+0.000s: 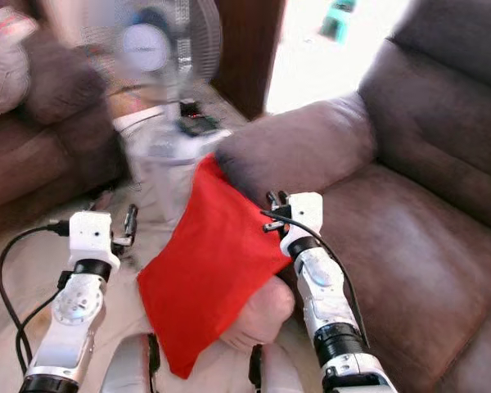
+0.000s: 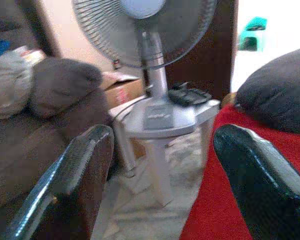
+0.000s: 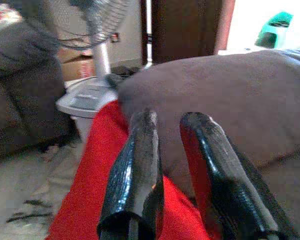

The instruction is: Move the pillow to the sofa from floor

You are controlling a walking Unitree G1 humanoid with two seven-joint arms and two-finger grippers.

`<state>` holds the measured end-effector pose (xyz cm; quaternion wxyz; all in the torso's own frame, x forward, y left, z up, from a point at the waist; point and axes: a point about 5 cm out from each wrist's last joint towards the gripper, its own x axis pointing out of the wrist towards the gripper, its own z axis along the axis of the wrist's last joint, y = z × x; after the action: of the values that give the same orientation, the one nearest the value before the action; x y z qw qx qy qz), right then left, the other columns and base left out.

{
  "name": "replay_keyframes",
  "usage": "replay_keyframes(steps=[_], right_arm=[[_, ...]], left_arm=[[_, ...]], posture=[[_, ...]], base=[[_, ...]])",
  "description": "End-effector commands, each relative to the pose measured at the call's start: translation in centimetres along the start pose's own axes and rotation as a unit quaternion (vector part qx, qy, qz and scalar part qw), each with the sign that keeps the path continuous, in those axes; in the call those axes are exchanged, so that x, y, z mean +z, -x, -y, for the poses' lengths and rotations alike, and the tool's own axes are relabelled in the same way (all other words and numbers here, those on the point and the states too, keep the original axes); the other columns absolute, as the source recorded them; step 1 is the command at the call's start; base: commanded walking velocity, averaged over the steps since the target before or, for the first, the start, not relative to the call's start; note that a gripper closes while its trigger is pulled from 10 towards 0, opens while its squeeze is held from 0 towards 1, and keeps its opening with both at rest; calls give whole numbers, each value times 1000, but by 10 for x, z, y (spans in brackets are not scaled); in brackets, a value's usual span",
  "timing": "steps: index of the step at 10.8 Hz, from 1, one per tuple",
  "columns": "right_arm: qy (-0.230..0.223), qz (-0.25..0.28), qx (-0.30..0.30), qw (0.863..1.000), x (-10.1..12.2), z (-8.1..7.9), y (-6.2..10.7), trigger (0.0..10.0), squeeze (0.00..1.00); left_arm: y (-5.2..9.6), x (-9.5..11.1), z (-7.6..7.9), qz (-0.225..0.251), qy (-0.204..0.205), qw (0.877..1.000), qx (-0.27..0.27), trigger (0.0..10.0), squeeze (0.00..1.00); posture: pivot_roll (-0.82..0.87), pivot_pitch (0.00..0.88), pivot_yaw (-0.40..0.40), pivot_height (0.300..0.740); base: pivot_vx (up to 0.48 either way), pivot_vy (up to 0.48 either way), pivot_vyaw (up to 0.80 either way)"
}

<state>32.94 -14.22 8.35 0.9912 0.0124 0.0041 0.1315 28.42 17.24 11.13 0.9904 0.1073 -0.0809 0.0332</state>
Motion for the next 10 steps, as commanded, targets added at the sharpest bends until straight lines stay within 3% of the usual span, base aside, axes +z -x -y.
replay_keyframes(steps=[1, 7, 10], right_arm=[[1, 8, -3, 1000, 5, 2, -2, 10000, 0], [5, -2, -7, 1000, 2, 2, -1, 10000, 0], [10, -39, -16, 999, -9, 5, 1, 10000, 0]], left_arm=[[-1, 0, 5, -3, -1, 1000, -12, 10000, 0], [-2, 2, 6, -1, -6, 1000, -14, 10000, 0], [-2, 4, 8, 7, -9, 1000, -18, 10000, 0]], posture=[[92, 38, -107, 615], [96, 43, -104, 615], [94, 46, -107, 615]], base=[[270, 0, 0], [271, 0, 0], [0, 0, 0]])
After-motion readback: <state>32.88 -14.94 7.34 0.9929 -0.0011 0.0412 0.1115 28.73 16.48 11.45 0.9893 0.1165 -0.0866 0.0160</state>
